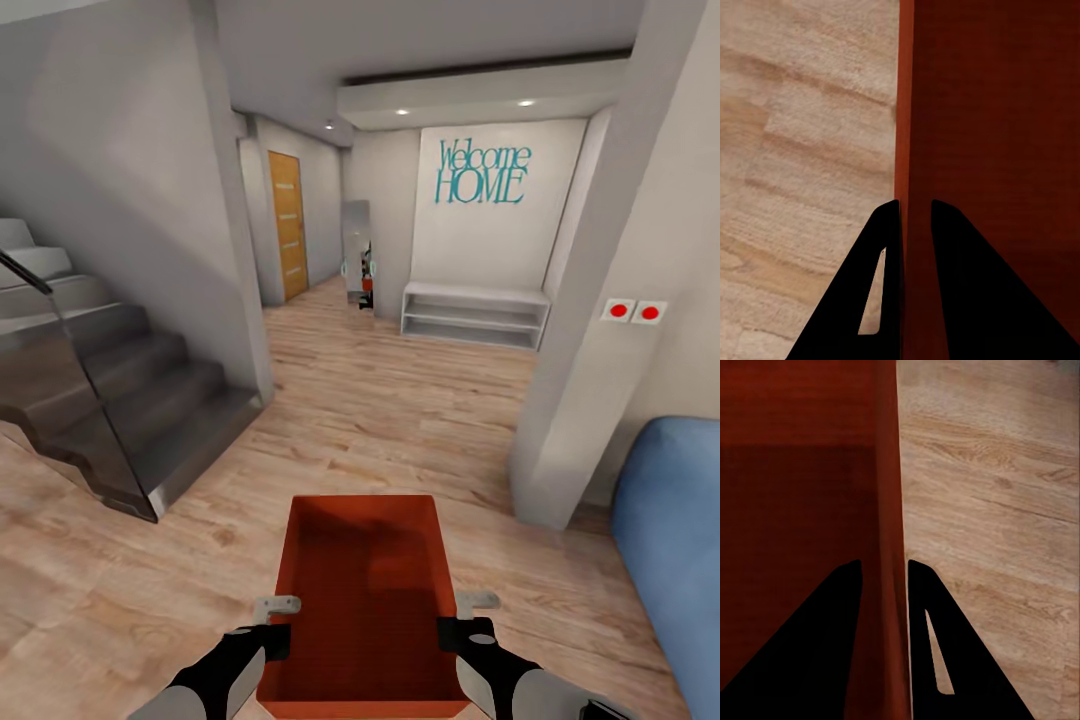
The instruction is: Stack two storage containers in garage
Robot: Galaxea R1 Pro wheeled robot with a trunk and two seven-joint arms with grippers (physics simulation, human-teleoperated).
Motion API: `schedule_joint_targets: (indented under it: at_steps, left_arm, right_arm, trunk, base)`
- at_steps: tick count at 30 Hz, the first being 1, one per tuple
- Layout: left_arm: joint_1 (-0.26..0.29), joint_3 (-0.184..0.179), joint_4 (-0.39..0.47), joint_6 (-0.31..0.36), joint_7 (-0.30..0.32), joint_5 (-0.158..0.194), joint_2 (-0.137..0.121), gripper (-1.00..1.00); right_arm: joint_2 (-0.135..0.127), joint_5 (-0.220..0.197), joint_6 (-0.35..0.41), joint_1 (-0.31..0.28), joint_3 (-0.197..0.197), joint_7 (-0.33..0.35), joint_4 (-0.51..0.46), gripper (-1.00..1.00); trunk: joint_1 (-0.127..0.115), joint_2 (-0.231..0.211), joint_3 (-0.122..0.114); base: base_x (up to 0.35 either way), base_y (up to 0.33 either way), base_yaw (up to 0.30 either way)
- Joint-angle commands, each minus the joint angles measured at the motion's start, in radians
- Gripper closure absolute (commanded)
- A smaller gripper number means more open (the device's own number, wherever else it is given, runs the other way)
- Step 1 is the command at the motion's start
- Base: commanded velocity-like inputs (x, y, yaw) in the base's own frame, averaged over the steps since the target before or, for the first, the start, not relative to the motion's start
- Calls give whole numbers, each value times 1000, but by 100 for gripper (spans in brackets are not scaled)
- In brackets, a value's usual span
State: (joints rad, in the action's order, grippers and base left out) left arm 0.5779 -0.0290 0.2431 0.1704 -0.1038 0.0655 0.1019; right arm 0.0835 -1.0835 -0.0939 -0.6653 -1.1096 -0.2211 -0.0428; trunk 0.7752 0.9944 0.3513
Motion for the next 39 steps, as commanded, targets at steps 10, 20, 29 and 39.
schedule_joint_targets:
  at_steps: [10, 20, 29, 39]
  left_arm:
    - [0, -14, 2, 6, -10, 20, -1, 100]
    - [0, -14, 2, 6, -10, 20, -1, 100]
    - [0, -14, 2, 6, -10, 19, -1, 100]
    - [0, -14, 2, 6, -10, 20, -1, 100]
  right_arm:
    - [-8, -9, -3, 0, -23, -4, 8, 100]
    - [-8, -10, -2, 0, -22, -4, 9, 100]
    - [-11, -10, -2, 0, -22, -4, 9, 100]
    - [-8, -10, -1, 0, -22, -3, 9, 100]
  trunk:
    - [1, 1, 1]
    - [1, 1, 1]
    - [1, 1, 1]
    - [1, 1, 1]
  base:
    - [323, 0, 0]
    - [323, 0, 0]
    - [323, 0, 0]
    - [323, 0, 0]
